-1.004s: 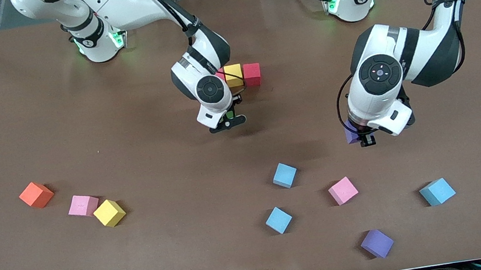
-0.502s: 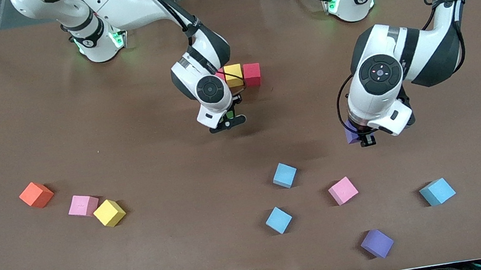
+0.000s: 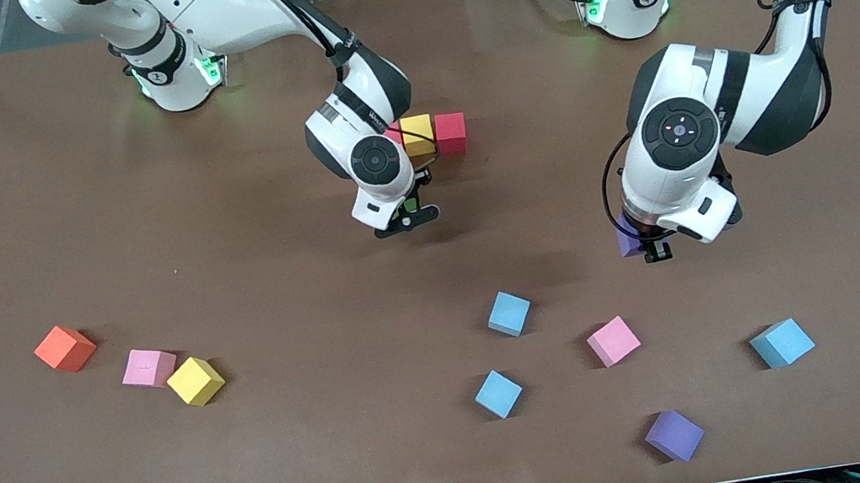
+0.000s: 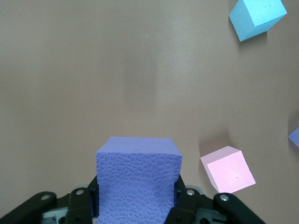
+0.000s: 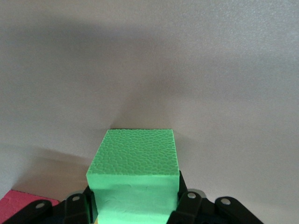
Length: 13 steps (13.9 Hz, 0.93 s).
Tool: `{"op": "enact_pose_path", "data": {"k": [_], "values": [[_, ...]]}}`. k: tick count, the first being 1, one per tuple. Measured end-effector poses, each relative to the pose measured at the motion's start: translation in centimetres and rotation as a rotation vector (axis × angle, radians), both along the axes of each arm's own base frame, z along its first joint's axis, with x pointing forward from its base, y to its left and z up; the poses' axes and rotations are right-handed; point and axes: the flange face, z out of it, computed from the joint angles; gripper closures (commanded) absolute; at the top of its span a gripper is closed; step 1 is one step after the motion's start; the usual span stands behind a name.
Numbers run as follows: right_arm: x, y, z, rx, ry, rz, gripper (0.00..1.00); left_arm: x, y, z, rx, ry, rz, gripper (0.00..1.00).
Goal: Arrange 11 blocks into digit 3
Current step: 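Place the green cube below pink with the right gripper while the left gripper moves purple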
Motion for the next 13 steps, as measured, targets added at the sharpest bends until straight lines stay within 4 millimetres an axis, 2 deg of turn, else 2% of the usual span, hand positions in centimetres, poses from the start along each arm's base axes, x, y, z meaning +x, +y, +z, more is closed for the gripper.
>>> {"op": "enact_pose_path", "data": {"k": [4, 5, 7, 10, 13], "values": [[-0.04, -0.17, -0.02, -0.002, 0.002, -0.001, 0.64, 0.0, 0.1, -0.12, 0.012, -0.004, 0.0, 0.88], [-0.04, -0.18, -0.03, -0.002, 0.002, -0.001, 0.58, 0.0, 0.1, -0.14, 0.013, -0.004, 0.002, 0.88], [-0.11, -0.27, -0.15, -0.005, 0.005, -0.001, 0.0, -0.05, 0.0, -0.26, 0.014, -0.003, 0.001, 0.88], [-0.38, -0.88, -0.91, -0.02, 0.018, -0.009, 0.0, -0.12, -0.15, -0.37, 0.015, -0.001, -0.001, 0.88], [-0.01, -0.71, -0.53, -0.015, 0.007, -0.026, 0.0, -0.13, -0.17, -0.39, 0.015, -0.001, 0.001, 0.89]]}}
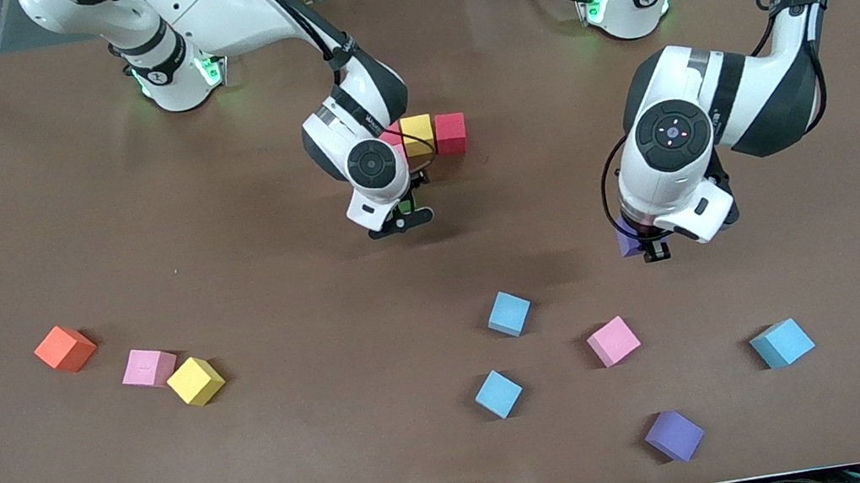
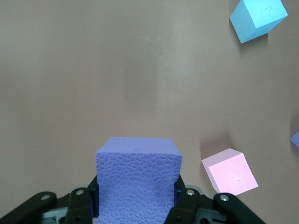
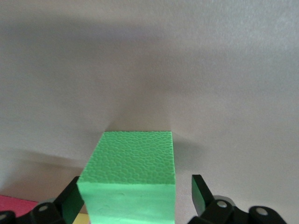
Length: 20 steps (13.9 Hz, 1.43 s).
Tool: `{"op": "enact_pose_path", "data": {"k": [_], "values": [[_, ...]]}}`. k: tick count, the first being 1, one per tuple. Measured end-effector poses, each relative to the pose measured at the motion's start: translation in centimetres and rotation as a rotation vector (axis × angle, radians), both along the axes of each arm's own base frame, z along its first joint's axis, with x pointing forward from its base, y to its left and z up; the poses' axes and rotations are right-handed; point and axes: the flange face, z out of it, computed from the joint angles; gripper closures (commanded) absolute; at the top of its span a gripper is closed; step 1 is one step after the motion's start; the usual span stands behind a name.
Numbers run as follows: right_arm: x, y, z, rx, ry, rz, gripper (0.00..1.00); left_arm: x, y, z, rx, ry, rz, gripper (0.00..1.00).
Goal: Arrange 11 blocks into digit 3
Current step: 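Place the green cube below pink with the right gripper while the left gripper moves purple, then reach the right gripper to yellow while the left gripper carries purple to the row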
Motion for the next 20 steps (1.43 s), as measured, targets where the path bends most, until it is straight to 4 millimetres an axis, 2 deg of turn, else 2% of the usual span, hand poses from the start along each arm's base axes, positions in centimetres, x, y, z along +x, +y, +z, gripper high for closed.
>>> {"op": "enact_pose_path", "data": {"k": [2, 4, 6, 8, 9, 10, 12, 13, 15, 17, 18, 20], "values": [[0.7, 0.3, 0.9, 0.015, -0.016, -0.008, 0.0, 0.0, 0.0, 0.0, 0.0, 0.0, 0.001, 0.88], [1.9, 0.3, 2.5, 0.037, -0.042, -0.027, 0.0, 0.0, 0.0, -0.1, 0.001, 0.002, 0.001, 0.88], [4.0, -0.5, 5.2, 0.058, -0.077, -0.093, 0.0, -0.2, 0.0, -0.4, 0.004, 0.007, -0.001, 0.88], [7.1, -2.8, 8.8, 0.067, -0.092, -0.164, 0.0, -0.6, -0.6, -0.8, 0.009, 0.013, -0.005, 0.88], [9.0, -4.9, 10.7, 0.063, -0.091, -0.203, 0.0, -1.1, -1.2, -1.1, 0.016, 0.022, 0.0, 0.89], [11.5, -7.8, 12.6, 0.054, -0.089, -0.252, 0.0, -2.0, -2.3, -1.7, 0.031, 0.039, 0.002, 0.89], [16.5, -15.8, 15.1, 0.02, -0.088, -0.371, 0.0, -4.5, -5.3, -3.6, 0.065, 0.071, 0.015, 0.89], [18.6, -20.2, 15.5, 0.003, -0.094, -0.437, 0.0, -5.9, -7.0, -4.7, 0.081, 0.08, 0.023, 0.89], [21.4, -28.3, 15.1, -0.024, -0.102, -0.533, 0.0, -8.7, -10.3, -7.3, 0.116, 0.098, 0.034, 0.9], [22.7, -34.4, 14.4, -0.037, -0.107, -0.541, 0.0, -11.1, -13.2, -9.6, 0.144, 0.11, 0.036, 0.92], [23.1, -36.7, 13.9, -0.038, -0.105, -0.543, 0.0, -12.1, -14.4, -10.5, 0.152, 0.112, 0.032, 0.92], [23.4, -39.1, 12.8, -0.044, -0.096, -0.553, 0.0, -13.7, -16.6, -11.6, 0.149, 0.093, 0.046, 0.92]]}}
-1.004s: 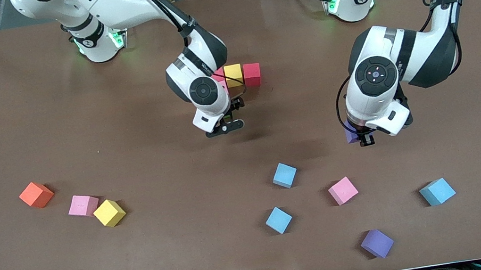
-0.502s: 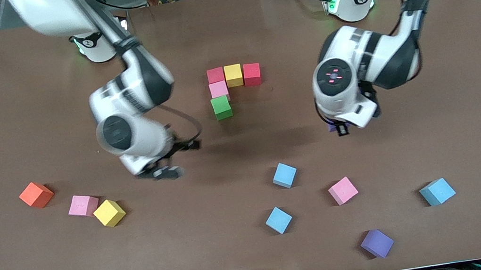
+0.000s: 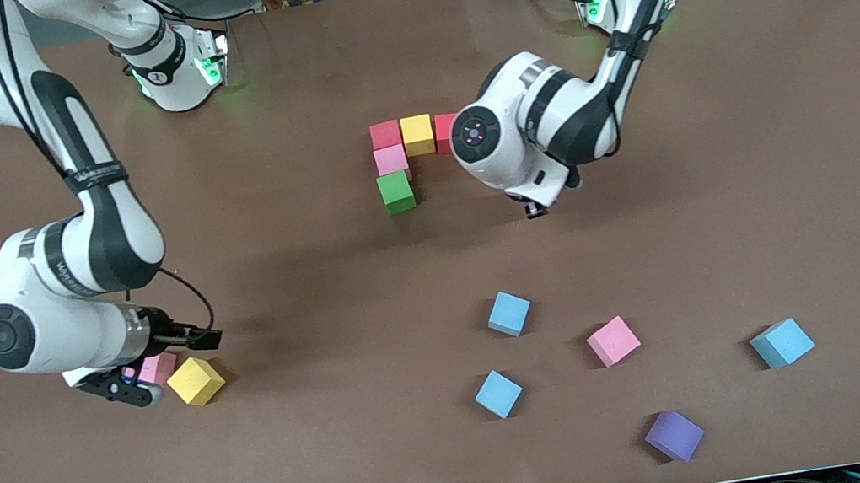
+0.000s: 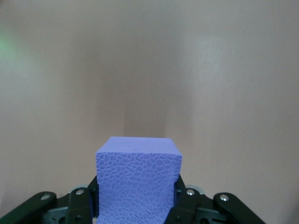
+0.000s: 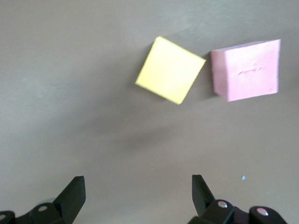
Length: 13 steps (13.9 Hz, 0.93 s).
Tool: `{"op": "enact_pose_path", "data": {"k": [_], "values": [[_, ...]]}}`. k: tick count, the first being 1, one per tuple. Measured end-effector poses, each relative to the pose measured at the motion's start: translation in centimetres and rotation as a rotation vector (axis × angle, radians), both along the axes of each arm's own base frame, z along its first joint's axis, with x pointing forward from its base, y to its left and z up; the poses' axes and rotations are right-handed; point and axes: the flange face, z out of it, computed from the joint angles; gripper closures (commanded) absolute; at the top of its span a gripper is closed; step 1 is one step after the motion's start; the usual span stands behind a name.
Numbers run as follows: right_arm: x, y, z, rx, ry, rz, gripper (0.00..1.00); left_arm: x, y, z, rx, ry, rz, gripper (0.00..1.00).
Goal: Arrange 11 blocks into digit 3
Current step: 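Reach the right gripper to yellow while the left gripper carries purple to the row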
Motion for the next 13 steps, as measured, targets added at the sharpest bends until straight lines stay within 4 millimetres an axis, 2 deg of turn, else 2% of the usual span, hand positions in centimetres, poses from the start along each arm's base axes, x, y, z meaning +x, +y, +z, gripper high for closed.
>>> {"op": "enact_pose_path", "data": {"k": [2, 5, 9, 13], "values": [[0.4, -0.5, -1.2, -0.007, -0.013, -0.006, 0.0, -1.4, -2.0, -0.5, -0.012, -0.034, 0.032, 0.93], [1.5, 0.1, -2.7, -0.013, -0.092, -0.018, 0.0, -4.2, -5.2, -1.5, -0.021, -0.077, 0.08, 0.93], [1.9, 0.5, -4.2, -0.036, -0.094, -0.177, 0.0, -8.2, -9.4, -4.4, -0.069, -0.088, 0.018, 0.93], [2.0, 0.0, -4.2, -0.045, -0.093, -0.227, 0.0, -9.3, -11.1, -6.2, -0.121, -0.099, -0.003, 0.93]]}}
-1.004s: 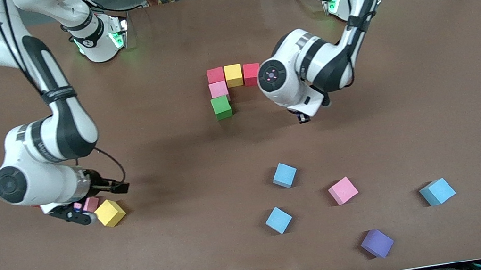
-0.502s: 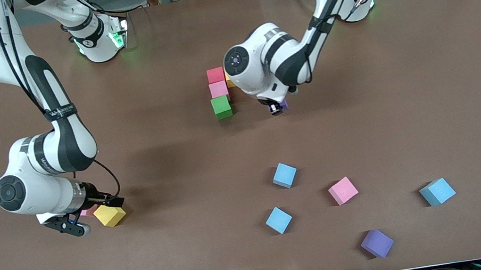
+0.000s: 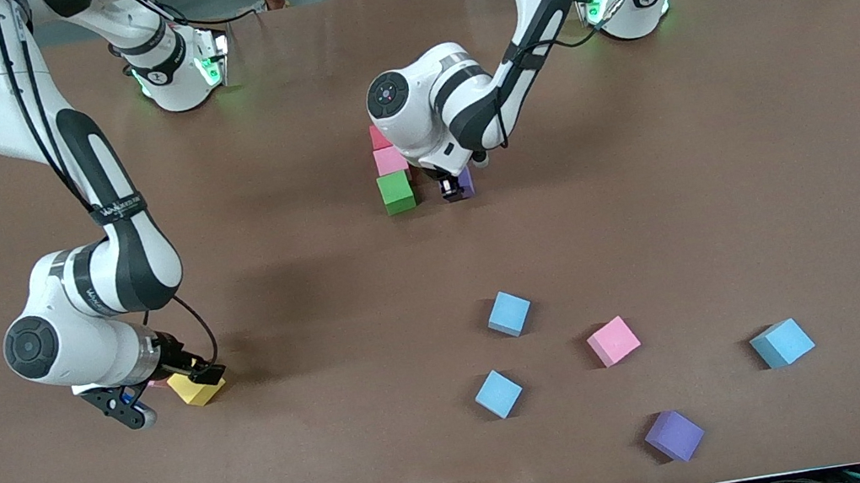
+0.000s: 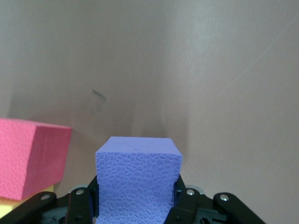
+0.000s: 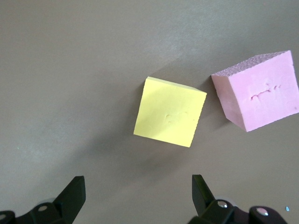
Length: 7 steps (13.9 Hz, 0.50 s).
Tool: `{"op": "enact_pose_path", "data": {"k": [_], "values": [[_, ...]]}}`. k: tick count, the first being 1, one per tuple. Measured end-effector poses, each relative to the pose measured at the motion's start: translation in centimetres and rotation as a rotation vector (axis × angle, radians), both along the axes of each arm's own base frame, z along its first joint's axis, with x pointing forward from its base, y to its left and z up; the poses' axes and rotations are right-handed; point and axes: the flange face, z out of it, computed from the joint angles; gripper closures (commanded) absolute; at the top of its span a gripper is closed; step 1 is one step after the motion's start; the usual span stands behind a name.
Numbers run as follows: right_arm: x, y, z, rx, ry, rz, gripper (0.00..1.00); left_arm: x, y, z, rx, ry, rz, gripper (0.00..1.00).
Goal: Arrange 11 blocks into digit 3
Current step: 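Reach the right gripper to yellow while the left gripper carries purple to the row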
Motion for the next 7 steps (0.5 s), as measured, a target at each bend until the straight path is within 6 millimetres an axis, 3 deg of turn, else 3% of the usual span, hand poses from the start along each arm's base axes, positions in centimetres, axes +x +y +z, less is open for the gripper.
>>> {"op": "enact_pose_path", "data": {"k": [7], "values": [[0.4, -1.8, -1.7, -0.014, -0.008, -0.11, 0.0, -0.8, -2.0, 0.4, -0.084, -0.038, -0.008, 0.93]]}}
